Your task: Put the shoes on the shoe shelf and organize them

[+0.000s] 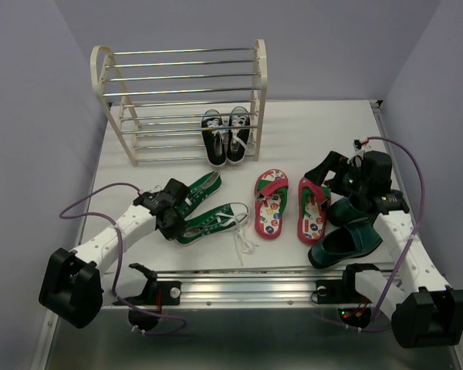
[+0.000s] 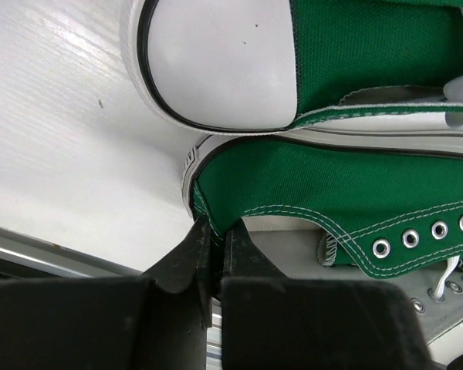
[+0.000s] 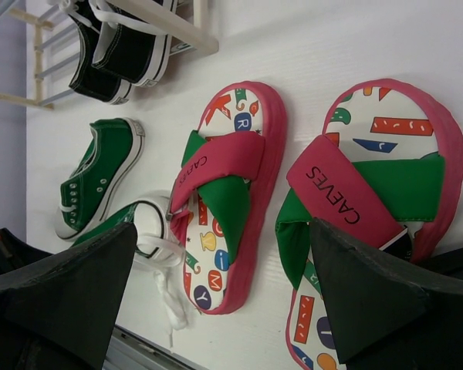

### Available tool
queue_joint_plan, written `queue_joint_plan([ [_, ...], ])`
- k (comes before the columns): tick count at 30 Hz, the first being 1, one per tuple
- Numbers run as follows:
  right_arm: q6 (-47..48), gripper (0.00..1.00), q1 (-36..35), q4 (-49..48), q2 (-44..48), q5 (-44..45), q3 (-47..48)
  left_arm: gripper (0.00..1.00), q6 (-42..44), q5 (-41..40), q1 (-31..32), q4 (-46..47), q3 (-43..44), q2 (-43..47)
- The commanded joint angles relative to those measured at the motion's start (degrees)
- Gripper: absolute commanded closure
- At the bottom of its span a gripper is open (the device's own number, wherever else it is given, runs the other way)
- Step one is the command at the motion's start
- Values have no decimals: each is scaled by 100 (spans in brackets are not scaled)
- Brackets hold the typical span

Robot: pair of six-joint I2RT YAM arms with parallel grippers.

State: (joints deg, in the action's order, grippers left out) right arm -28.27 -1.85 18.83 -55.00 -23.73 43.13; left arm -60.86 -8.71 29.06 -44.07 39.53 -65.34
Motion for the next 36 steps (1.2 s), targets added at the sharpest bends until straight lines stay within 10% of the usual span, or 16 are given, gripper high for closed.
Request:
queue_joint_plan([
  [1,102,0,0,-195,148,35,46,100,162,228,222,749,-85,363],
  [18,120,0,0,-204,121,88,99,100,216,1249,373,2131,72,1902],
  [36,50,0,0,-222,16,-123,37,100,-2684,-1088,22,577,1054,1377],
])
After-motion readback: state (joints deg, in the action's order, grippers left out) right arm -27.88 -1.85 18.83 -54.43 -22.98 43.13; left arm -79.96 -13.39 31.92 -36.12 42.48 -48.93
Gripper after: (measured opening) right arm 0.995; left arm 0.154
